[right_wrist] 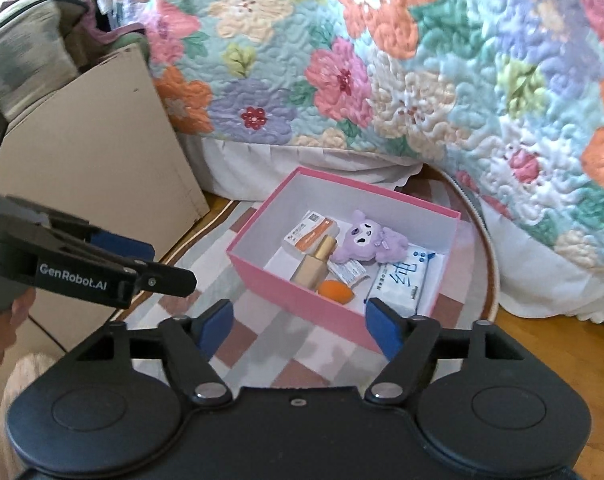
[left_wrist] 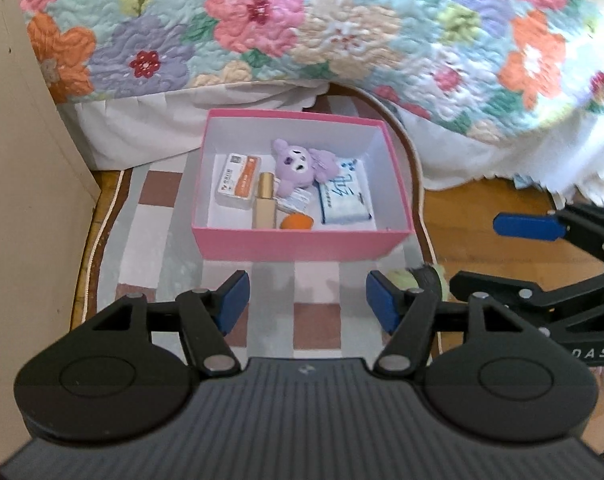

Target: Organize objects

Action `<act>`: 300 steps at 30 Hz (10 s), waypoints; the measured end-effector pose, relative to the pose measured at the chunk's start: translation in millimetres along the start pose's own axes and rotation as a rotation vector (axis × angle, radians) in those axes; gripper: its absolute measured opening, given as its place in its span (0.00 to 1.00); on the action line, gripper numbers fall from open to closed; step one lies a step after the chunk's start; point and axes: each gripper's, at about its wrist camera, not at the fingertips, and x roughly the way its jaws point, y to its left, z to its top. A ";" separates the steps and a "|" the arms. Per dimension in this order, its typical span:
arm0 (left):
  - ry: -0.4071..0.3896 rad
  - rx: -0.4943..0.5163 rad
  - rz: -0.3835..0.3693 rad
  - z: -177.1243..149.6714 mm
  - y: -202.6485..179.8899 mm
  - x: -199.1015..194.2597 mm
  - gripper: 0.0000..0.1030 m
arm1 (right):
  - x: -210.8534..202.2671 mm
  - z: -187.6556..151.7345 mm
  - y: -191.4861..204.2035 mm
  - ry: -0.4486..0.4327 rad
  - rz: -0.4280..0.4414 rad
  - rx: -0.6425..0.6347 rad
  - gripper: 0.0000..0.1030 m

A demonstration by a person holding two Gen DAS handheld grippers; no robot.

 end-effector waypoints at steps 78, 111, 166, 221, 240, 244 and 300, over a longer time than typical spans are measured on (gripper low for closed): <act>0.034 -0.182 -0.300 -112.9 -16.0 201.6 0.50 | 117.9 -191.2 -65.4 -0.091 0.037 0.074 0.89; 0.001 -0.086 -0.382 -161.3 -11.6 143.3 0.52 | 78.8 -198.7 11.8 -0.049 -0.085 0.106 0.88; -0.245 -0.118 -0.384 67.1 23.3 136.4 0.52 | 92.5 38.9 -18.1 -0.133 -0.149 -0.084 0.71; -0.017 -0.107 -0.090 47.9 30.8 185.0 0.60 | 186.3 -24.2 -57.1 0.012 -0.220 0.109 0.58; -0.032 0.011 -0.049 19.7 48.2 38.1 0.68 | 43.0 -5.0 7.0 -0.044 -0.247 0.094 0.72; -0.040 0.007 -0.042 3.7 52.5 22.7 0.68 | 21.6 -8.5 17.7 -0.066 -0.216 0.115 0.73; 0.023 0.000 0.066 -53.3 69.4 13.0 0.99 | 8.3 -64.7 35.6 0.086 -0.314 0.252 1.00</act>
